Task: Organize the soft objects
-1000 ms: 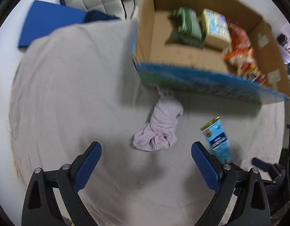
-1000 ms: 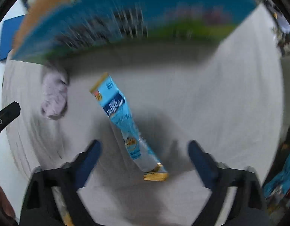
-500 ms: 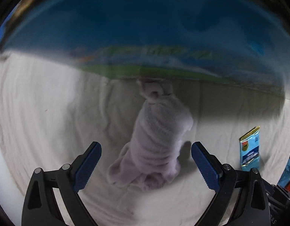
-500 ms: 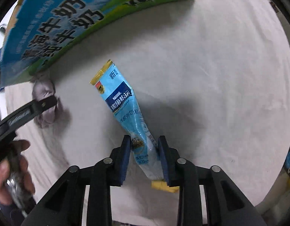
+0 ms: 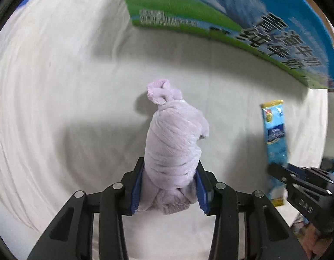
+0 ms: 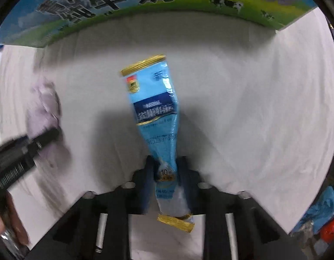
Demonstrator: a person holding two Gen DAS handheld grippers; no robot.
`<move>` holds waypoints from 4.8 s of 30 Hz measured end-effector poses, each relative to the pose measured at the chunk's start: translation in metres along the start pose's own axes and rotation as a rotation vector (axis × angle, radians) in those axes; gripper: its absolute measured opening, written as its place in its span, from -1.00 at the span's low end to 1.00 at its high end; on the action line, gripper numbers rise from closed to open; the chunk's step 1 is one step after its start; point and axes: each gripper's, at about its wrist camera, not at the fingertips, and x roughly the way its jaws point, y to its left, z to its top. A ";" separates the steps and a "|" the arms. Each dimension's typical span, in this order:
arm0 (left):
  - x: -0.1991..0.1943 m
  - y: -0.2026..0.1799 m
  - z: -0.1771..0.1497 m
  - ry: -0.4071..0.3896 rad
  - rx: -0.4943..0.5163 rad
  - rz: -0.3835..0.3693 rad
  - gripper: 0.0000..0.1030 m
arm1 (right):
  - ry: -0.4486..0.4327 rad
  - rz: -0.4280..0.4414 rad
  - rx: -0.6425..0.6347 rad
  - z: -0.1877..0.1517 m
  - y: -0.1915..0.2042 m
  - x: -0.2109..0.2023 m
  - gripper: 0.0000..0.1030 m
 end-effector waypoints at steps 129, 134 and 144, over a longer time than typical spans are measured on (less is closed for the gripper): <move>-0.305 -0.055 0.013 -0.535 0.071 0.050 0.91 | -0.559 -0.068 0.019 -0.034 -0.010 -0.300 1.00; -0.334 -0.058 -0.033 -0.575 0.086 0.050 0.91 | -0.613 -0.052 0.003 -0.086 -0.011 -0.339 1.00; -0.385 -0.063 -0.094 -0.668 0.083 0.025 0.91 | -0.695 -0.033 -0.034 -0.169 -0.006 -0.395 1.00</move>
